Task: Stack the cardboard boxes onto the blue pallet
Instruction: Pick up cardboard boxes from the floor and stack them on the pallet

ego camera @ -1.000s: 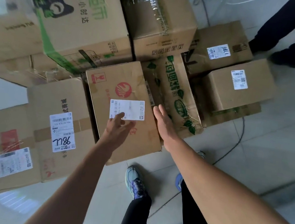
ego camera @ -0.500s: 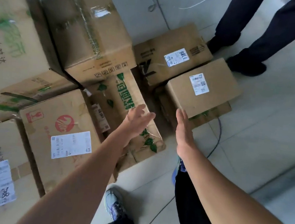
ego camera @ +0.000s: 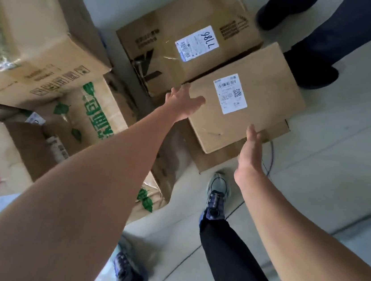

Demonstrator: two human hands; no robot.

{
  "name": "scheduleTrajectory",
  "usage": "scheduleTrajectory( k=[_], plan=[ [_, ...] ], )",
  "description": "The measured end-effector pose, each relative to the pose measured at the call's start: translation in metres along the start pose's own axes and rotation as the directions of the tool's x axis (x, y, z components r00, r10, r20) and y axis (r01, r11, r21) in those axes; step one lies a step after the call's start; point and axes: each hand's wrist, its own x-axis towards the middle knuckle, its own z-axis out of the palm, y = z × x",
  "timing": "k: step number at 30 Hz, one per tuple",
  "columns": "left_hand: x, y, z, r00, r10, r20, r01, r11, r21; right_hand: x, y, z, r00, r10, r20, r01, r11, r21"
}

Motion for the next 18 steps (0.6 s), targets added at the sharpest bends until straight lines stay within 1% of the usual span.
scheduleTrajectory(
  k=[5,8,11,13,15,18],
  plan=[
    [0.040,0.012,0.014,1.000,0.006,0.001,-0.006,0.995,0.095,0.028,0.005,-0.002,0.994,0.106,-0.032,-0.104,0.992,0.068],
    [0.046,0.013,0.019,1.000,-0.022,-0.013,0.024,0.992,0.126,0.035,0.011,-0.003,0.991,0.133,0.013,-0.134,0.985,0.106],
    [0.042,0.007,0.026,0.993,-0.101,0.054,0.098,0.994,0.049,0.035,0.015,-0.009,0.988,0.132,0.079,-0.142,0.980,0.140],
    [0.033,0.002,0.032,0.987,-0.126,0.100,0.123,0.992,0.030,0.035,0.016,-0.015,0.991,0.117,0.069,-0.126,0.981,0.147],
    [0.020,-0.004,0.038,0.987,-0.125,0.104,0.127,0.992,-0.012,0.032,0.013,-0.023,0.997,0.075,0.033,-0.078,0.988,0.134],
    [-0.013,-0.016,0.043,0.992,-0.091,0.086,0.102,0.985,-0.137,0.018,0.006,-0.037,1.000,0.006,0.020,-0.008,0.993,0.116]
  ],
)
